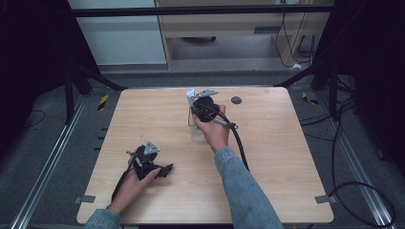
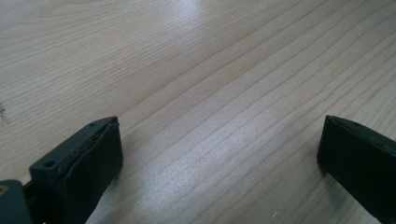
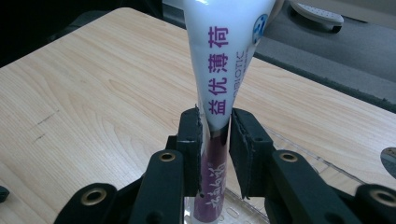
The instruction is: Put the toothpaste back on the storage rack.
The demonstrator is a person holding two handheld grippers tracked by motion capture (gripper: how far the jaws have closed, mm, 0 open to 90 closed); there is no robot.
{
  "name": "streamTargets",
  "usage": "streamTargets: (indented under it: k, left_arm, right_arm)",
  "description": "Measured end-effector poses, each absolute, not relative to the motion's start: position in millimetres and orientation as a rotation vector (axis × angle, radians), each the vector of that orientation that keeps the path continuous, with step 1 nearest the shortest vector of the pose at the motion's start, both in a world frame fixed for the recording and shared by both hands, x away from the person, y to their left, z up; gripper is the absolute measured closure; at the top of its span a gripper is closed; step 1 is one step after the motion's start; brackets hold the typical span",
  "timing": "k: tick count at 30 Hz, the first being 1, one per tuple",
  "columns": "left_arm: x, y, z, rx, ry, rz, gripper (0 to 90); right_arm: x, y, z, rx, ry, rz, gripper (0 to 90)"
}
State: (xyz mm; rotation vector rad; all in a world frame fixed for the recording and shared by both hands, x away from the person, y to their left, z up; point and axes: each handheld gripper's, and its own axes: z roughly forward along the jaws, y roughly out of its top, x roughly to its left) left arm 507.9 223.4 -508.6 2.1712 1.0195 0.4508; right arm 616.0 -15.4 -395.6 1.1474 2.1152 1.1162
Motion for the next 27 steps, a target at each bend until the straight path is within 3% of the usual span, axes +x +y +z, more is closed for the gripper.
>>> streamTargets:
  k: [19, 27]
  left_arm:
    - [508, 223, -509, 2.171, 1.02, 0.45, 0.0]
    - [508, 223, -509, 2.171, 1.02, 0.451, 0.0]
  right_arm:
    - [600, -31, -385, 1.139, 2.127, 1.134, 71.8]
    - [594, -38, -378, 1.136, 2.13, 1.136, 66.9]
